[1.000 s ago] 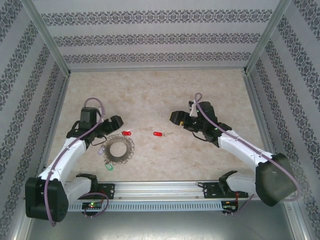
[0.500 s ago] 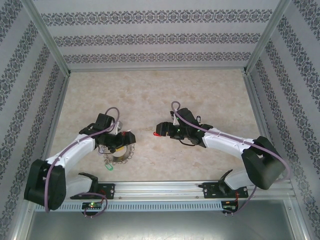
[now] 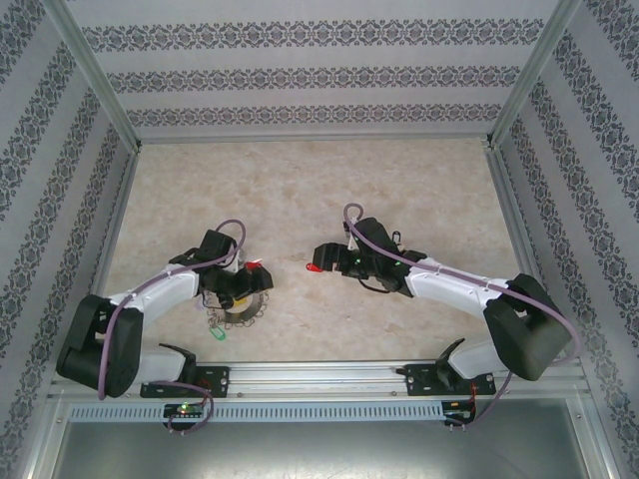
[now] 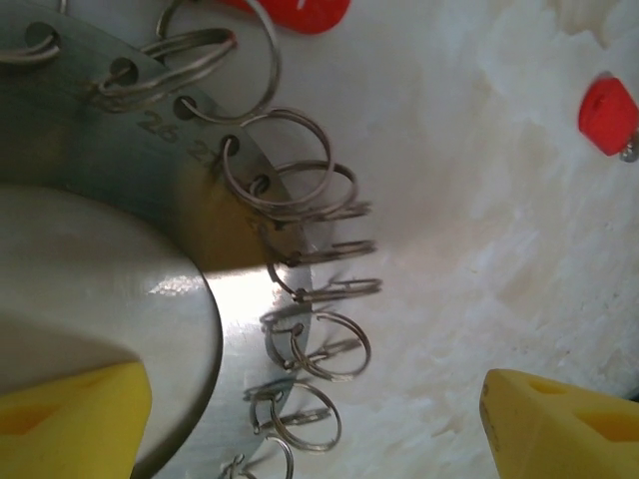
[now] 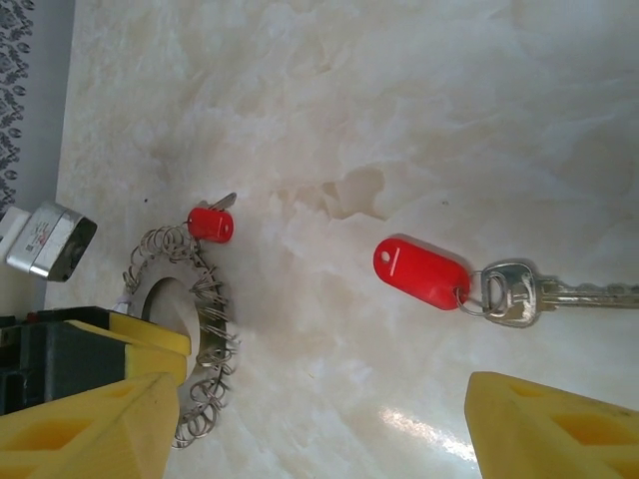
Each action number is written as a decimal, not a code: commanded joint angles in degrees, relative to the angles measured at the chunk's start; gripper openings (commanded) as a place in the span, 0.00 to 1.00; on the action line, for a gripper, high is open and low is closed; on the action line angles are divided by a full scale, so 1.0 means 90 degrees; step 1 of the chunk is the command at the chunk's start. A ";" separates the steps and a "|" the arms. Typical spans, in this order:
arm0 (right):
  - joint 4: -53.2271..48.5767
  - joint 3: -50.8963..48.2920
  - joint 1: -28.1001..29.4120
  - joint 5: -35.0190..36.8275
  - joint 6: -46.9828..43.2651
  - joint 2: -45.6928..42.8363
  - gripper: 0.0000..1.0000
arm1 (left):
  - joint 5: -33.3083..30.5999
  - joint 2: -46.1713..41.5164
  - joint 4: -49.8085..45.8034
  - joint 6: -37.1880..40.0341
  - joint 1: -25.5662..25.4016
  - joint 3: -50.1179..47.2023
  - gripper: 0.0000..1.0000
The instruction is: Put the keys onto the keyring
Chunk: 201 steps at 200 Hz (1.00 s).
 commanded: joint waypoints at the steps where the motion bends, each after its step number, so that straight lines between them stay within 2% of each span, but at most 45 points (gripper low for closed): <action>1: 0.0215 -0.0187 0.0037 0.0150 -0.0069 -0.0111 0.76 | 0.0006 0.0296 0.0440 -0.0098 -0.0129 0.0032 0.86; 39: 0.0256 -0.0381 0.0040 0.0231 -0.0702 -0.0201 0.71 | 0.0434 0.0733 0.0952 -0.0110 -0.0389 0.0186 0.82; 46: 0.0257 -0.0427 0.0032 0.0269 -0.0847 -0.0227 0.70 | 0.0526 0.0824 0.1008 -0.0106 -0.0463 0.0258 0.79; 91: 0.0485 -0.0873 0.0050 0.0242 -0.1918 -0.0489 0.60 | 0.0646 0.0908 0.1089 -0.0126 -0.0853 0.0607 0.76; 102: 0.0681 -0.1038 0.0056 0.0137 -0.2213 -0.0579 0.56 | 0.0704 0.0939 0.1160 -0.0160 -0.0879 0.0610 0.76; 130: 0.1337 -0.1472 0.0155 -0.0086 -0.2986 -0.0804 0.54 | 0.1102 0.0938 0.1532 -0.0219 -0.0936 0.0610 0.76; 146: 0.1740 -0.1625 0.0323 -0.0248 -0.3763 -0.0805 0.53 | 0.1278 0.0898 0.1716 -0.0206 -0.0939 0.0589 0.75; 163: 0.1766 -0.1512 0.0546 -0.0390 -0.4563 -0.0619 0.50 | 0.0942 0.0630 0.1599 -0.0202 -0.0948 0.0560 0.76; 183: 0.1853 -0.1323 0.0695 -0.0785 -0.5356 -0.0212 0.45 | -0.0129 0.0177 0.0870 -0.0199 -0.0915 0.0602 0.77; 201: 0.1856 -0.1050 0.0696 -0.0947 -0.5818 0.0263 0.41 | -0.0840 -0.0451 0.0621 -0.0416 -0.0859 0.0443 0.78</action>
